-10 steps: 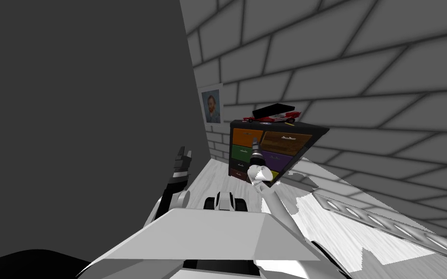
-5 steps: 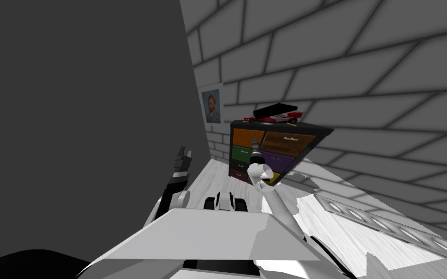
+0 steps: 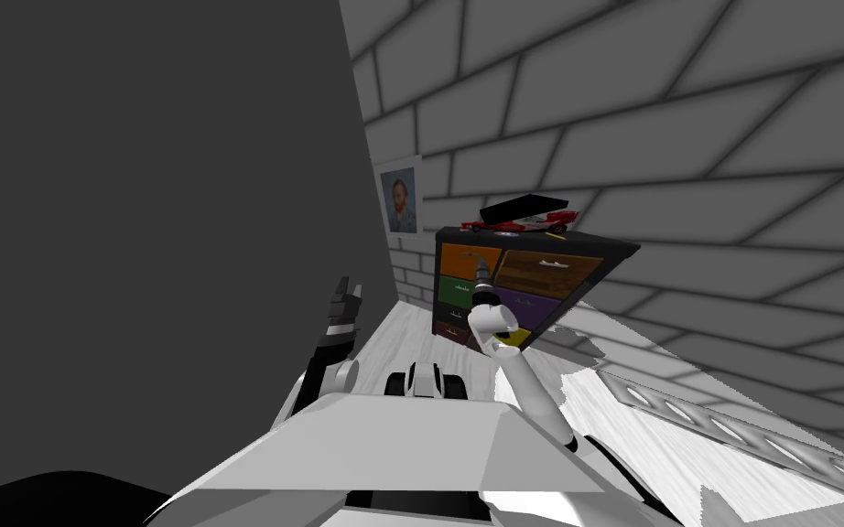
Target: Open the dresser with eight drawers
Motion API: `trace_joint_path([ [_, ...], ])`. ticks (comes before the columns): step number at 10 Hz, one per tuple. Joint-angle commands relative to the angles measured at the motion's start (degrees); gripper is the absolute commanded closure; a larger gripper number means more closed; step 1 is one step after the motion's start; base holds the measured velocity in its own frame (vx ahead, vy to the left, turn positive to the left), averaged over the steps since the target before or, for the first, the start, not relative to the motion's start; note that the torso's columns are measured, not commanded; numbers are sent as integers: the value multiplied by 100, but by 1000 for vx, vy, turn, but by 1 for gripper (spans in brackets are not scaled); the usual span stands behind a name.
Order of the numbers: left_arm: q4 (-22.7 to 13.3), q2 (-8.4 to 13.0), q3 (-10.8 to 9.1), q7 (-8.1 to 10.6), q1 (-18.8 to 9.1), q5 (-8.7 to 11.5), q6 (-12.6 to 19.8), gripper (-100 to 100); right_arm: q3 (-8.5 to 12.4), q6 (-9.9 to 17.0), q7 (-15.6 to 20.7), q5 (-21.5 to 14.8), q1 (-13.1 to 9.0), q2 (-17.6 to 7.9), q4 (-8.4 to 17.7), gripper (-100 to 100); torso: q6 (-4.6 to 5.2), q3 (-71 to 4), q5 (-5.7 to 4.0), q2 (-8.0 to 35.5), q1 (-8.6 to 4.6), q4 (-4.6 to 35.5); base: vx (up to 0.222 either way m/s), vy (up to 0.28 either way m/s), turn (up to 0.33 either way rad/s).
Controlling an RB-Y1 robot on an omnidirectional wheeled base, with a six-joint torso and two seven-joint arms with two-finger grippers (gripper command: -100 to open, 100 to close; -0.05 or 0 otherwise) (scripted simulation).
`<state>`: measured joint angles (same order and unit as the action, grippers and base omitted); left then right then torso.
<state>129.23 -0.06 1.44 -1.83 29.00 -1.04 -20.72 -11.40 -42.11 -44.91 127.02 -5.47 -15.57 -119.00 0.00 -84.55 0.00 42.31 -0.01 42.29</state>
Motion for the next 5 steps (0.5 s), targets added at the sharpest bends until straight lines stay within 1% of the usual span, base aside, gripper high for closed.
trace_joint_path([
  [1, 0, 0, 0, 0, 0, 0, 0, 0, 38, -38, -138, 378, -93, -66, -6, -100, 0, -1, 1, -2, 1, 0, 23, 0, 6],
  [2, 0, 0, 0, 0, 0, 0, 0, 0, 78, -61, -254, 590, -166, -126, -6, -100, 0, -1, 1, -1, 2, 0, 27, -5, 9],
  [3, 0, 0, 0, 0, 0, 0, 0, 0, 78, -61, -254, 640, -166, -126, -6, -100, 0, -2, 0, -3, 0, 0, 20, -6, 5],
  [5, 0, 0, 0, 0, 0, 0, 0, 0, 159, -96, -459, 1031, -293, -238, -8, -100, 0, -1, 0, -1, 0, 0, 24, -5, 8],
])
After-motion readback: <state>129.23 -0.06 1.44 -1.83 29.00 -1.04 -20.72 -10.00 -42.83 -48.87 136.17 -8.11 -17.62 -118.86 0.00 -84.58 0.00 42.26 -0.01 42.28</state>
